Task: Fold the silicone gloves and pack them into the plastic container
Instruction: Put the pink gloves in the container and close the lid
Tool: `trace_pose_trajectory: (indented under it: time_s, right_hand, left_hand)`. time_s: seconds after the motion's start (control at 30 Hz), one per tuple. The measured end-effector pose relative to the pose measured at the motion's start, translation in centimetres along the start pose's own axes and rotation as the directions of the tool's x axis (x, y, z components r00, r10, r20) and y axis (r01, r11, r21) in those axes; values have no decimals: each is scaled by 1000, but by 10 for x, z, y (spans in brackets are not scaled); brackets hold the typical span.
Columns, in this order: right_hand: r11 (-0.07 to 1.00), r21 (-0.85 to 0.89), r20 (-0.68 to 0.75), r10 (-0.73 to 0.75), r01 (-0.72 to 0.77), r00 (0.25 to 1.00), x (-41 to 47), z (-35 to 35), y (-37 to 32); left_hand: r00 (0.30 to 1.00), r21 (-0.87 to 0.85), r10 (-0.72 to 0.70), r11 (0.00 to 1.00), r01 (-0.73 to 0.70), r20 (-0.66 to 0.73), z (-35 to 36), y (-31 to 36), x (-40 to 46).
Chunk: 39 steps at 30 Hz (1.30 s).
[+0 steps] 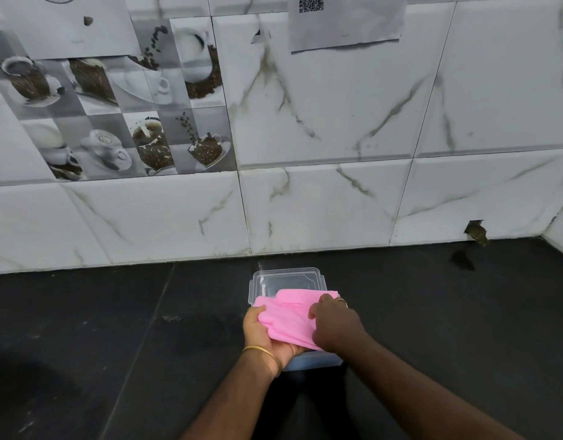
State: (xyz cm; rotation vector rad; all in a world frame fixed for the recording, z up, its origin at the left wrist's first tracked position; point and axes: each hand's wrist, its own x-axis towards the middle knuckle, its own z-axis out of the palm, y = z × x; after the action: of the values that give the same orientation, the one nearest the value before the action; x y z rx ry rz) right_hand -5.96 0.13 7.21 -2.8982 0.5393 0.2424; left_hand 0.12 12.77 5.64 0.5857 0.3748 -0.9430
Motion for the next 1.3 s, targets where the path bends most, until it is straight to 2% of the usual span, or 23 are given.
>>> trace_pose_trajectory:
  time_s: [0.13, 0.23, 0.3, 0.33, 0.37, 0.4, 0.43, 0.47, 0.5, 0.53, 0.57, 0.6, 0.67, 0.73, 0.8, 0.87, 0.97, 1.3]
  right_hand:
    - [998, -61, 5, 5, -5, 1000, 1, 4, -1]
    - [996, -84, 6, -1, 2, 1000, 3, 6, -1]
    - [996, -90, -7, -5, 5, 1000, 4, 8, 2]
    - [995, -98, -9, -8, 7, 1000, 4, 9, 2]
    - [994, -109, -6, -12, 11, 1000, 5, 10, 3]
    - [992, -122, -3, -15, 14, 1000, 5, 11, 4]
    - [991, -132, -1, -17, 17, 1000, 6, 12, 4]
    - [990, -137, -1, -19, 19, 1000, 6, 12, 4]
    - [990, -136, 0, -20, 20, 1000, 6, 12, 4]
    - [991, -132, 0, -22, 21, 1000, 5, 12, 4]
    - [992, -128, 0, -22, 22, 1000, 5, 11, 4]
    - [992, -121, -2, -24, 24, 1000, 6, 10, 4]
    - [995, -89, -1, -32, 32, 999, 6, 7, 3]
    - [998, -39, 23, -46, 47, 999, 6, 6, 4]
    - [998, -9, 42, -64, 65, 997, 7, 5, 6]
    - [997, 8, 60, -75, 74, 995, 7, 5, 8]
    - [994, -30, 81, -99, 102, 992, 8, 5, 11]
    - [984, -118, 61, -128, 135, 990, 15, 10, 7]
  left_hand:
    - [996, 98, -12, 995, 21, -94, 5, 3, -1]
    - [993, 272, -20, 961, 52, -119, 8, 14, -8]
    - [985, 421, -17, 903, 89, -171, 4, 27, -17]
    - [980, 521, -32, 843, 131, -195, 0, 35, -23]
    - [973, 645, -48, 741, 185, -224, -2, 44, -31]
    - [964, 787, -33, 570, 236, -265, -2, 54, -41]
    - [955, 906, 37, 330, 265, -293, 0, 64, -50]
    - [948, 963, 167, 48, 266, -270, 3, 75, -55]
    - [928, 937, 328, -235, 259, -175, 8, 82, -57]
    - [896, 855, 444, -459, 243, -16, 14, 87, -57]
    - [868, 793, 475, -580, 188, 142, 22, 88, -55]
    - [867, 778, 429, -623, 81, 253, 31, 85, -52]
    - [913, 727, 228, -679, -99, 337, 47, 69, -43]
    - [958, 621, 57, -772, -136, 281, 55, 52, -27]
    - [988, 507, -22, -857, -99, 154, 58, 42, -12]
    - [999, 425, -46, -904, -46, 10, 57, 39, 1]
    - [995, 348, -45, -937, -13, -83, 56, 33, 14]
    - [994, 324, -5, -946, 31, -107, 47, 18, 27]
